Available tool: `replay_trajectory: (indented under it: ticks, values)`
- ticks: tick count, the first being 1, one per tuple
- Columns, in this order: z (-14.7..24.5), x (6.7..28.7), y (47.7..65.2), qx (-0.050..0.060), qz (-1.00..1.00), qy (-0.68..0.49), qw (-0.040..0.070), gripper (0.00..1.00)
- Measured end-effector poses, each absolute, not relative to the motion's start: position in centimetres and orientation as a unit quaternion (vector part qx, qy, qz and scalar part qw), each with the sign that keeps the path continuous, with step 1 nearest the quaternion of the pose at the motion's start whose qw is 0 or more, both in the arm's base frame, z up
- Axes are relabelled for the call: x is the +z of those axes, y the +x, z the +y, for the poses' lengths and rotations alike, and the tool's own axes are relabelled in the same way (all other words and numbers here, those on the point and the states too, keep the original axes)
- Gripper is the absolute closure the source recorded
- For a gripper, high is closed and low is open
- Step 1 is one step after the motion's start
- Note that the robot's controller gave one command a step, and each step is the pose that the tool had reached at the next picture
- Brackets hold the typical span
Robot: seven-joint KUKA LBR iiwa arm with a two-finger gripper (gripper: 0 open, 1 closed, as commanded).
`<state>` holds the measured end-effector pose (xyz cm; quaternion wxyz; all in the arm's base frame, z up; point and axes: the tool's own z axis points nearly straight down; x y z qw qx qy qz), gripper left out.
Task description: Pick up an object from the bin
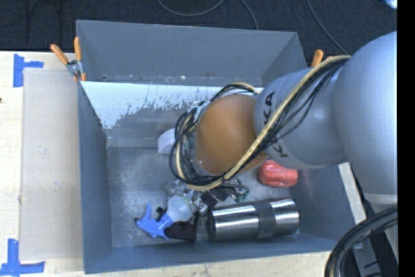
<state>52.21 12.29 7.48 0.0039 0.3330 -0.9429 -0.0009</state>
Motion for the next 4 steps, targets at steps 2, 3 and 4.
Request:
replay_trajectory:
  ticks: [2, 3, 4]
  values:
    - [12.4, 10.8, 52.2, -0.001, -0.943, 0.332, 0.004, 1.00]
    - [12.4, 11.6, 52.2, -0.001, -0.943, 0.332, 0.004, 1.00]
    - [12.4, 12.3, 52.1, -0.002, -0.943, 0.332, 0.006, 1.00]
